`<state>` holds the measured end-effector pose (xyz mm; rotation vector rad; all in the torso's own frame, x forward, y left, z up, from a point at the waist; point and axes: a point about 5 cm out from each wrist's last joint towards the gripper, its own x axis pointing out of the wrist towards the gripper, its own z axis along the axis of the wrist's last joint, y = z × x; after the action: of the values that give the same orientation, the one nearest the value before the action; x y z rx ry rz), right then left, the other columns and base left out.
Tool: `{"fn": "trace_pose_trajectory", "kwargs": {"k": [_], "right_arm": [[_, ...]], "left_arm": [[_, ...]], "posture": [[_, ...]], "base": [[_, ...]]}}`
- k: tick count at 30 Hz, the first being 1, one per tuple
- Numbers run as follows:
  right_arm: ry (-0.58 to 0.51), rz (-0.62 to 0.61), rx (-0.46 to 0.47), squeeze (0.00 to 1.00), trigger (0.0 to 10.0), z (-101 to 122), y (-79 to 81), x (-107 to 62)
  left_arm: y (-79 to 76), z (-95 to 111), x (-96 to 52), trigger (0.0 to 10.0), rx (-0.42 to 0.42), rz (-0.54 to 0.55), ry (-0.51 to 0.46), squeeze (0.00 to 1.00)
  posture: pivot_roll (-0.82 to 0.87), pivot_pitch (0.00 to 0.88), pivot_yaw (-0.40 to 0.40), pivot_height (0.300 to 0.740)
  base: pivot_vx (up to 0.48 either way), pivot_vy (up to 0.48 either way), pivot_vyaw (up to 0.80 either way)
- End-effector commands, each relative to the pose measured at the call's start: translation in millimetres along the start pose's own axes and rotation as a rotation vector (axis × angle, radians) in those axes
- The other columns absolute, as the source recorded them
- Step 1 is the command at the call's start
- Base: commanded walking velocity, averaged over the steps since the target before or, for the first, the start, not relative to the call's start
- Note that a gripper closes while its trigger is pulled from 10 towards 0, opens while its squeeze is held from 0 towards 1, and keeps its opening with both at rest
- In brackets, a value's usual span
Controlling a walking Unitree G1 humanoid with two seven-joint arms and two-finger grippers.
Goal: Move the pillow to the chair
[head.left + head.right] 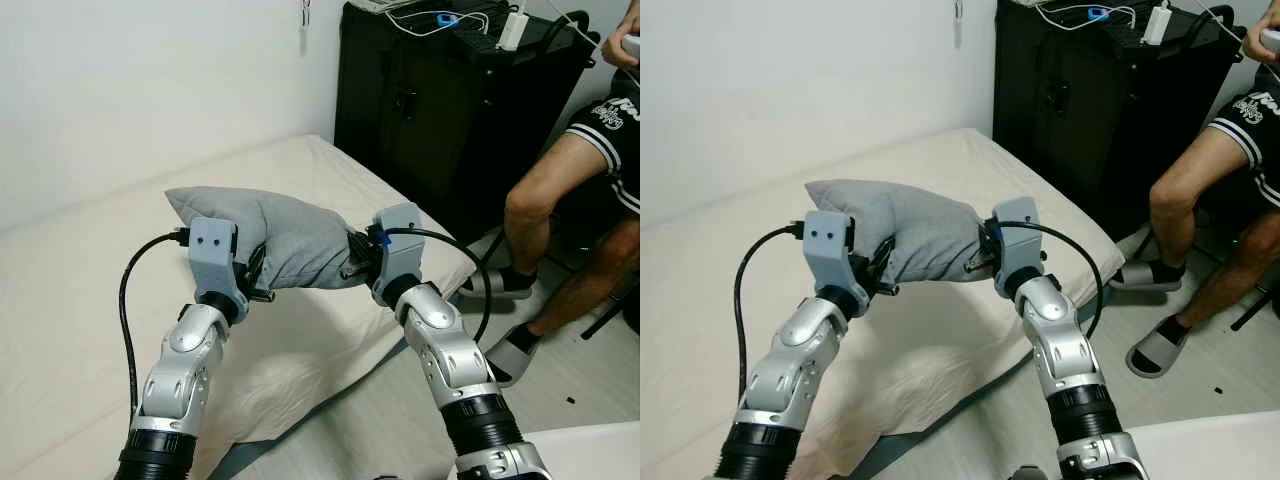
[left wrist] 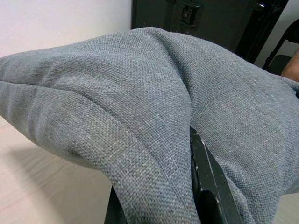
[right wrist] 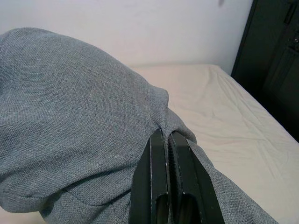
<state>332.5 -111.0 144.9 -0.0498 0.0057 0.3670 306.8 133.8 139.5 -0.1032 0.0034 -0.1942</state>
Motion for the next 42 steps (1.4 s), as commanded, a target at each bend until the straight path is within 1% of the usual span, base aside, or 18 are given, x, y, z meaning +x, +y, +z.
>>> {"fn": "trace_pose_trajectory", "kwargs": {"k": [1, 14, 18, 40, 42], "right_arm": [[-0.020, -0.072, 0.007, 0.00, 10.0, 4.6, -12.8, -3.5], [-0.022, -0.073, 0.003, 0.00, 10.0, 6.1, -12.9, -3.3], [-0.024, -0.071, 0.004, 0.00, 10.0, 7.0, -12.1, -2.8], [-0.021, -0.064, 0.001, 0.00, 10.0, 6.8, -10.6, -2.1], [-0.021, -0.064, 0.001, 0.00, 10.0, 6.7, -10.5, -2.0]], "left_arm": [[11.6, 6.7, -2.2, 10.0, 0.026, 0.072, -0.026, 0.00], [10.5, 8.5, -2.1, 10.0, 0.014, 0.075, -0.041, 0.00], [10.3, 6.9, -2.3, 10.0, 0.019, 0.074, -0.025, 0.00], [11.2, 7.8, -1.7, 10.0, 0.025, 0.079, -0.021, 0.00], [11.0, 8.7, -1.4, 10.0, 0.032, 0.073, -0.023, 0.00]], "posture": [[0.00, 0.097, 0.000, 0.740], [0.00, 0.105, 0.002, 0.740], [0.00, 0.108, 0.002, 0.740], [0.00, 0.112, 0.000, 0.740], [0.00, 0.112, 0.001, 0.740]], "base": [[0.000, 0.000, 0.00], [0.000, 0.000, 0.00], [0.000, 0.000, 0.00], [0.000, 0.000, 0.00], [0.000, -0.480, 0.00]]}}
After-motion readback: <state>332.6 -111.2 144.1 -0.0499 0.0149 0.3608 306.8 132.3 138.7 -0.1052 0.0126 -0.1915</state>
